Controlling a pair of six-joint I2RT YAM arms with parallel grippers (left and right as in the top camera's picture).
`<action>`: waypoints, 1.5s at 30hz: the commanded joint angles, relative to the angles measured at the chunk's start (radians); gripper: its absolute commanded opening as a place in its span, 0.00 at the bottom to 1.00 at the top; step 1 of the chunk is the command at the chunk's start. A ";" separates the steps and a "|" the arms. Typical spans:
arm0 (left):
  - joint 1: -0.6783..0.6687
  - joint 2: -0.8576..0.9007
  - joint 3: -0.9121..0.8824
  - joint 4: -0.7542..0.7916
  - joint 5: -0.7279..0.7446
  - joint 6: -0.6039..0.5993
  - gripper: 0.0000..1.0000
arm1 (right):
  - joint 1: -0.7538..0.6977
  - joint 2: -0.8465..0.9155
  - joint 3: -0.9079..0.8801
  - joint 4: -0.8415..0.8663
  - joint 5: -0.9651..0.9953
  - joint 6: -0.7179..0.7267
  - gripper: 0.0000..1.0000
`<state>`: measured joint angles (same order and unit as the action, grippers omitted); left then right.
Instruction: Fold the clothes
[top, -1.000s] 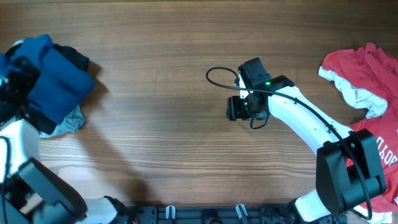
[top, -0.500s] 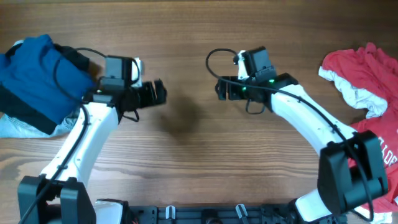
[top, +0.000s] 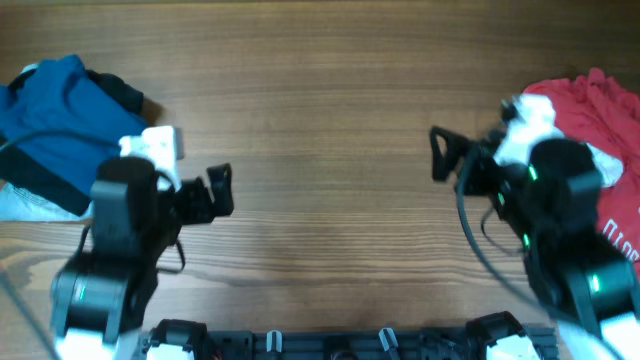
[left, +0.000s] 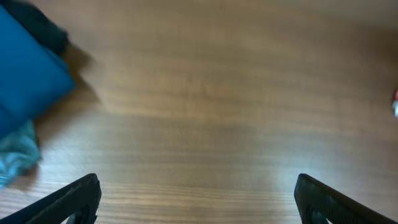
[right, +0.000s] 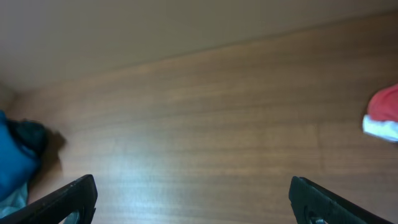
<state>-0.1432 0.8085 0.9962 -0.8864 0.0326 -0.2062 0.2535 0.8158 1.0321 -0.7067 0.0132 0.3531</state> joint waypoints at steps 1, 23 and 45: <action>0.001 -0.142 -0.097 0.034 -0.105 -0.011 1.00 | 0.005 -0.176 -0.140 -0.007 0.090 0.017 0.99; 0.001 -0.181 -0.129 0.035 -0.110 -0.014 1.00 | 0.004 -0.270 -0.223 -0.133 0.092 0.016 0.99; 0.001 -0.181 -0.129 0.035 -0.110 -0.014 1.00 | -0.140 -0.813 -0.686 0.232 -0.023 -0.119 1.00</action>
<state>-0.1429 0.6308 0.8742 -0.8524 -0.0631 -0.2115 0.1352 0.0246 0.4198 -0.5644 0.0525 0.2771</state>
